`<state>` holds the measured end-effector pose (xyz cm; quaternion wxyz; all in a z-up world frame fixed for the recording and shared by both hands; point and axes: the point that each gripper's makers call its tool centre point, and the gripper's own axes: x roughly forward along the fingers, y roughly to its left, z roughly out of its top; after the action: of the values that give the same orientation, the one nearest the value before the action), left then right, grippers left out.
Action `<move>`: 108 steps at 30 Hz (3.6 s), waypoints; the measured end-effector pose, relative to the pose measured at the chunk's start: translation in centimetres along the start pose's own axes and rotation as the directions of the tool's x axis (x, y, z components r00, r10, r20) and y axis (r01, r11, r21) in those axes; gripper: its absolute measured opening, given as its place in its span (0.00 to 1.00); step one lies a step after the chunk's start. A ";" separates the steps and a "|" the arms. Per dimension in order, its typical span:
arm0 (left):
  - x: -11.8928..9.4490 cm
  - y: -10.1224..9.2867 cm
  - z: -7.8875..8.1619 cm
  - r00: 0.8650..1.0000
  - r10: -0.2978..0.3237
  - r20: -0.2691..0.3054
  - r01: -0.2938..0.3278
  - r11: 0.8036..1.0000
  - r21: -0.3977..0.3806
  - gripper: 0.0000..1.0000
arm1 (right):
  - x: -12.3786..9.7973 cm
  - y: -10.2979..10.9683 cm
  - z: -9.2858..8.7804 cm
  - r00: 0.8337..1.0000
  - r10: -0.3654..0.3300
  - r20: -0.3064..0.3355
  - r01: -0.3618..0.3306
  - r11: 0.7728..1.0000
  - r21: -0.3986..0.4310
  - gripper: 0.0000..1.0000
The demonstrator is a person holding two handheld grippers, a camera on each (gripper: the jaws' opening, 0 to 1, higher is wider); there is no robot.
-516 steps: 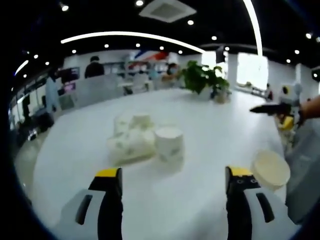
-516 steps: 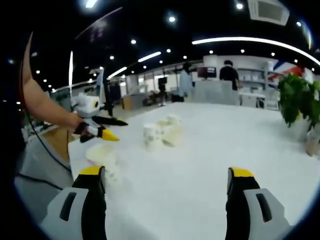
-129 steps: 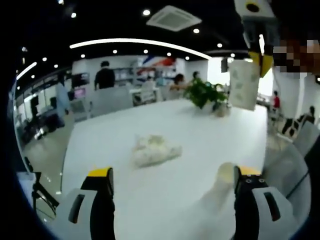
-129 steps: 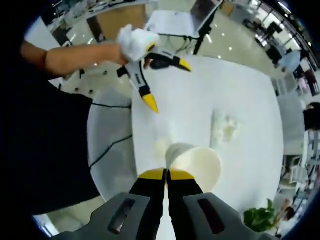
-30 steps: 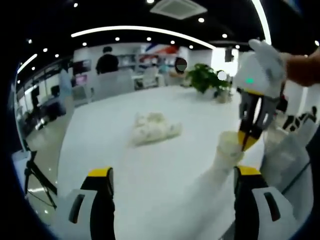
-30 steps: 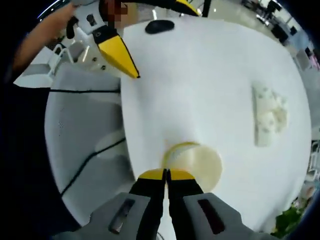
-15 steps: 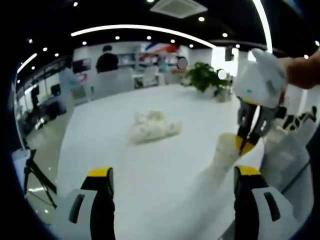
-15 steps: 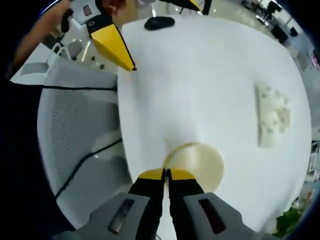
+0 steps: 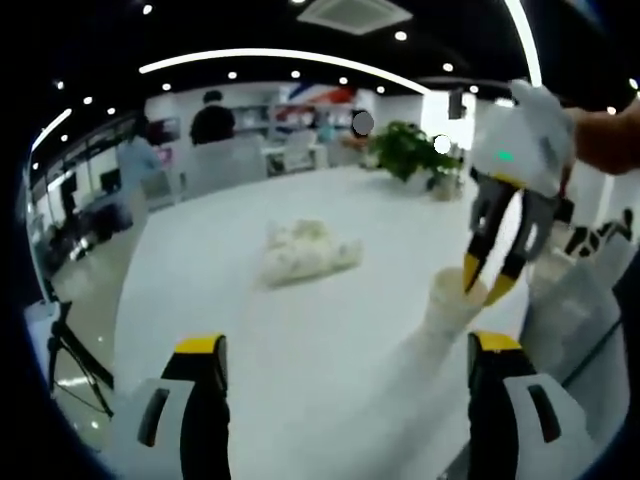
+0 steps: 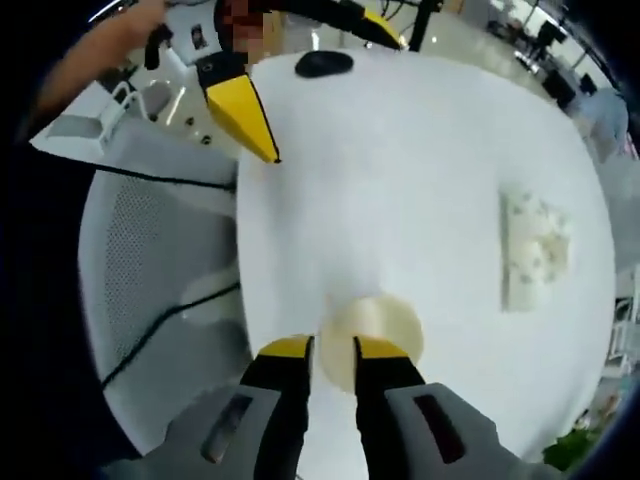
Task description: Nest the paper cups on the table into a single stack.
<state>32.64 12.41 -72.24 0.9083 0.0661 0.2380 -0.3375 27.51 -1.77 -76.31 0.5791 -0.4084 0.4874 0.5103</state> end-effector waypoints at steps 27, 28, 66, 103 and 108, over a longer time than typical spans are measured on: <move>-0.1 -0.1 2.3 0.997 -0.016 0.076 0.017 1.000 -0.020 0.98 | -9.3 -6.7 -1.0 0.804 -0.247 0.540 0.155 0.965 0.211 0.53; -0.1 -0.2 2.5 0.996 -0.017 0.084 0.018 1.000 -0.016 0.98 | -9.3 -6.9 -1.4 0.799 -0.261 0.542 0.154 0.960 0.235 0.54; -2.1 1.9 0.6 0.980 0.093 0.178 -0.084 0.995 -0.057 0.98 | -8.1 -9.1 -15.9 0.367 -0.683 0.632 0.141 0.712 0.688 1.00; -1.4 2.1 -0.3 0.987 0.089 0.136 -0.083 0.995 -0.049 0.98 | -2.9 -13.9 -10.4 0.436 -0.567 0.699 0.055 0.792 0.608 0.89; -1.3 2.0 -0.3 0.989 0.081 0.126 -0.076 0.996 -0.042 0.98 | -2.0 -15.6 -8.2 0.444 -0.535 0.719 0.047 0.815 0.578 0.88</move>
<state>32.94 14.77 -72.01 0.9353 0.0370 0.1830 -0.3005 41.76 -12.41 -76.28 0.9044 -0.0236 0.1617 0.3940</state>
